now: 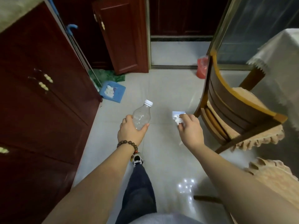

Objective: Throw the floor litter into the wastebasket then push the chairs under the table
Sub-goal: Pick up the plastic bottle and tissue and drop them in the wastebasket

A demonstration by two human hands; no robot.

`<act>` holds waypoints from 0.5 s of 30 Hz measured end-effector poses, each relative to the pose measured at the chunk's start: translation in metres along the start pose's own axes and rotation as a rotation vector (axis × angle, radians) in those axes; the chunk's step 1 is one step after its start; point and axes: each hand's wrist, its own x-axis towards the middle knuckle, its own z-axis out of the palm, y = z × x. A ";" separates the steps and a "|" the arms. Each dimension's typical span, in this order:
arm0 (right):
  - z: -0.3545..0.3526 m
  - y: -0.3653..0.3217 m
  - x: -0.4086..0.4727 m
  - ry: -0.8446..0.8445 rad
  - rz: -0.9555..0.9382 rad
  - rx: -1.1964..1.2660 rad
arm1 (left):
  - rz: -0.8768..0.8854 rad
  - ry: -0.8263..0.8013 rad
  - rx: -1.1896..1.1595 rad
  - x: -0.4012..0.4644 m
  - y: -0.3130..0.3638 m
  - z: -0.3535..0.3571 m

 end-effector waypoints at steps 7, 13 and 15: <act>0.062 -0.027 0.175 0.031 0.101 0.027 | 0.047 -0.035 0.034 0.199 0.019 -0.001; 0.082 -0.046 0.305 0.077 0.199 0.059 | 0.119 -0.109 0.079 0.348 0.058 0.004; 0.082 -0.041 0.338 0.107 0.222 0.059 | 0.148 -0.139 0.083 0.386 0.079 0.015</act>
